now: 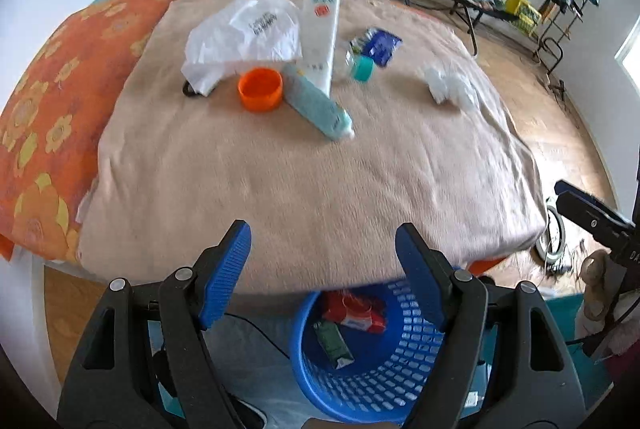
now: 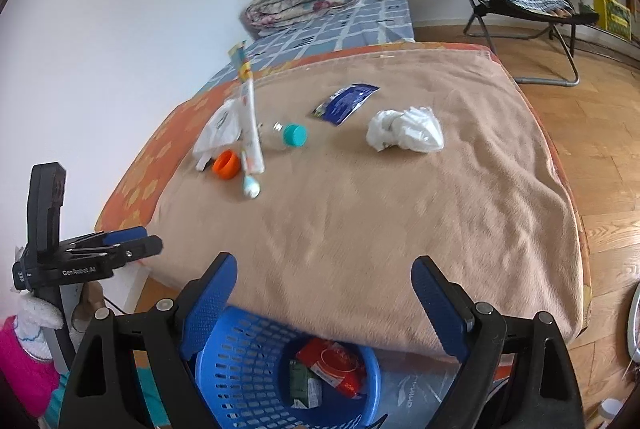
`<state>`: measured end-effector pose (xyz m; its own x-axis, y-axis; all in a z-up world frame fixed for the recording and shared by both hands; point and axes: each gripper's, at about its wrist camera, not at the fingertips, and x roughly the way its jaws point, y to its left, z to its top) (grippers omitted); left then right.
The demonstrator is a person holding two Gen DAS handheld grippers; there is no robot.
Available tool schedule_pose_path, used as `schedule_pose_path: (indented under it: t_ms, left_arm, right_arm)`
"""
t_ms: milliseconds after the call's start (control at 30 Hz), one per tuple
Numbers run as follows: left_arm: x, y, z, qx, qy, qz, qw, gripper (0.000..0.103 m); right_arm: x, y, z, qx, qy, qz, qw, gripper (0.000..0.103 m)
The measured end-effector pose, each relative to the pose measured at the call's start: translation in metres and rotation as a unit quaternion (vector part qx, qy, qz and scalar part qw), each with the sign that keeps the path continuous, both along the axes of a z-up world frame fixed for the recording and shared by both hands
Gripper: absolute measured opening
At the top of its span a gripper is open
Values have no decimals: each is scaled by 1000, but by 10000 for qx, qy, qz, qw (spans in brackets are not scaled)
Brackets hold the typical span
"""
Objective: Collect trash
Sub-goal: 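Raise both tools from the basket back toward the blanket, then grasp the white plastic bag with the left tool while the right tool grasps the white tissues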
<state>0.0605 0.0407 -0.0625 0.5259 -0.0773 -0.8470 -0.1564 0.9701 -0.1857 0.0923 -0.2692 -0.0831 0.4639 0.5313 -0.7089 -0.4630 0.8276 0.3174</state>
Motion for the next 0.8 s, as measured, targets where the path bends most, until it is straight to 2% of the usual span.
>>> schedule_pose_path:
  t_ms: [267, 400, 500, 600, 800]
  left_arm:
    - [37, 40, 28, 23, -385, 425, 9984, 77]
    - [64, 64, 34, -31, -452, 592, 9972, 77]
    - [86, 87, 32, -208, -436, 831, 9954, 77]
    - [107, 110, 27, -561, -423, 1080, 9917, 77]
    - [145, 131, 12, -625, -316, 1324, 9887, 77]
  right_arm:
    - [41, -2, 19, -182, -318, -174, 9992, 91]
    - [61, 3, 26, -248, -504, -189, 9982, 91]
    - [71, 10, 30, -296, -636, -103, 9975, 91]
    - [83, 20, 31, -327, -647, -14, 9974, 91]
    - [105, 30, 30, -294, -599, -89, 9977, 91]
